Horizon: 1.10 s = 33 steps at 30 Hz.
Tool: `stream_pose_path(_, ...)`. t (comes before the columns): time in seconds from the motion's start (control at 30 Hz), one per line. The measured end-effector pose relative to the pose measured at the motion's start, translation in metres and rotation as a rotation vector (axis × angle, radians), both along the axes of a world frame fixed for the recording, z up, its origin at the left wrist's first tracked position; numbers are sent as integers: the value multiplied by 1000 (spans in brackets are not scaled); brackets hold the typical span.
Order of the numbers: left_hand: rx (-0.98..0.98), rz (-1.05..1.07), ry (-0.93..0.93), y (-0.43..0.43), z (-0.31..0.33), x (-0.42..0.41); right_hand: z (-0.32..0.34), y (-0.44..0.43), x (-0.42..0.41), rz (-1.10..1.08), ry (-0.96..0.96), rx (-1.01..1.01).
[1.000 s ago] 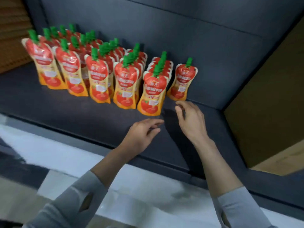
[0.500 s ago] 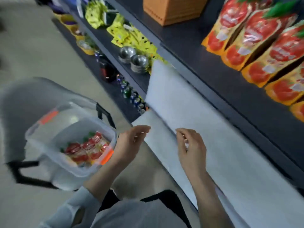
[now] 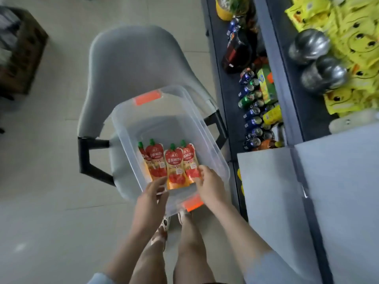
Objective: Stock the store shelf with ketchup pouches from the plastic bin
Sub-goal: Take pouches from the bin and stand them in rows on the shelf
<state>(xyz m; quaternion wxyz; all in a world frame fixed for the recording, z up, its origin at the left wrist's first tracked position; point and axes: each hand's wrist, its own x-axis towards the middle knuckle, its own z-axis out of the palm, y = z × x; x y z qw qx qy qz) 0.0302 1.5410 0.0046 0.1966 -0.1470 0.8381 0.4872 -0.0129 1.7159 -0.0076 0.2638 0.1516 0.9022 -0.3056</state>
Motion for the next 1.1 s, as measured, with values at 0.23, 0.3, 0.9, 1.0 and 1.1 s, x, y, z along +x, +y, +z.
stream_pose_path(0.23,-27,2,-131,35,-97,-36,-142,-16,-84,-67,-312,162)
stream_pose_path(0.3,-56,24,-188,43,-120,-45,-167,-24,-85,-115,-290,230)
stream_pose_path(0.9,-603,-39,-301,89,-213,-76,-110,-9,-91,-19,-213,165)
stream_pose_path(1.0,-572,-38,-248,92,-219,-82,-111,-2,-91,-41,-196,128)
stream_pose_path(1.1,-422,47,-315,86,-211,-91,-112,4,-92,-68,-166,54)
